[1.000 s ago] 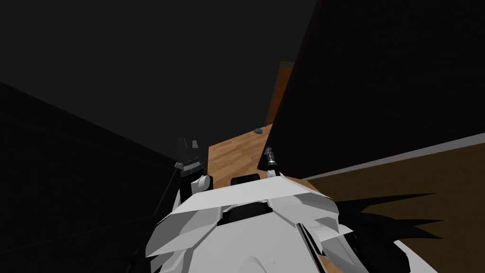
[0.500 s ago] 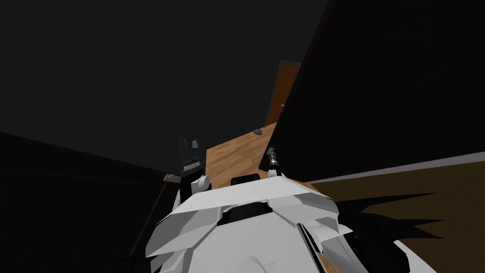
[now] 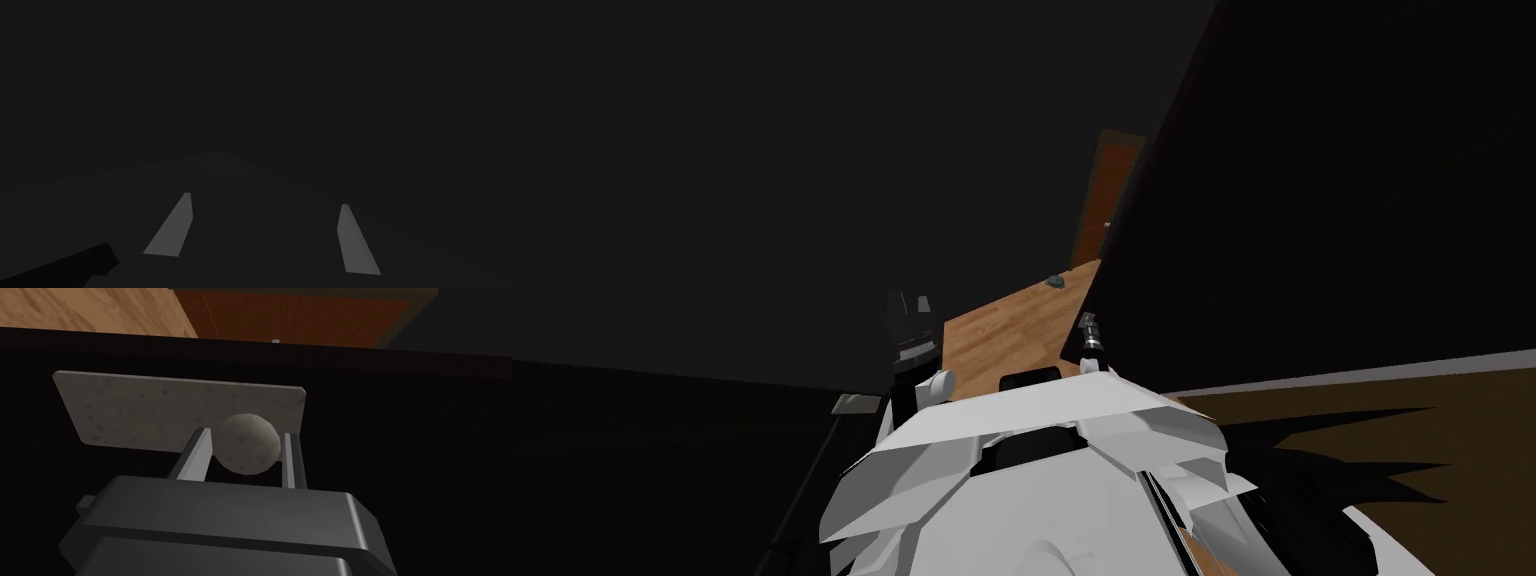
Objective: Push the door open
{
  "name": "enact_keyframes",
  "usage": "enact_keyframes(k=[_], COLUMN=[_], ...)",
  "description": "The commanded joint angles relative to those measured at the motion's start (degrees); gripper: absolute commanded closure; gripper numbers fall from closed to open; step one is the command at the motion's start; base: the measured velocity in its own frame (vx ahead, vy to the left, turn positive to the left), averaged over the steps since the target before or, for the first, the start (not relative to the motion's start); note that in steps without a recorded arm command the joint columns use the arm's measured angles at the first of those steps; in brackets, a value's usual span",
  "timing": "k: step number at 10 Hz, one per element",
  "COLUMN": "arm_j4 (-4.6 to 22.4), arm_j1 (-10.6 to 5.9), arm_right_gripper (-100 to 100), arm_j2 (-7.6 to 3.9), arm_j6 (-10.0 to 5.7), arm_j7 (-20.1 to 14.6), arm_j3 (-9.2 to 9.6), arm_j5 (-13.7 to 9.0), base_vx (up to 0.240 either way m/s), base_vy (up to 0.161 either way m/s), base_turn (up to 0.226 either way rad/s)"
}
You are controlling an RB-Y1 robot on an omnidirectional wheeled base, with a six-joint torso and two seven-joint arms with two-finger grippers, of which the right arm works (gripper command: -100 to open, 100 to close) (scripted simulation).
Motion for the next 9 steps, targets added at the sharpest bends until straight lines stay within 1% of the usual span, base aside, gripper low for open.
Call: enact_keyframes(k=[1,5,7,9], arm_j4=[-1.03,-1.01,-1.0,-0.99], arm_j1=[0.28,0.45,0.54,0.61], arm_right_gripper=[100,100,100,100], arm_j2=[-0.53,-0.52,-0.14,0.41], arm_j6=[-0.12,-0.29,-0.38,-0.45], arm_j7=[0.37,1.2,1.67,2.03], arm_j3=[-1.24,-3.84,-5.3,-6.43], arm_j5=[-0.59,-2.01,-2.81,-3.43], base_vx=[0.203,0.205,0.227,0.22], base_vy=[-0.03,-0.001,0.022,-0.022], base_turn=[-0.049,-0.048,-0.077,-0.058])
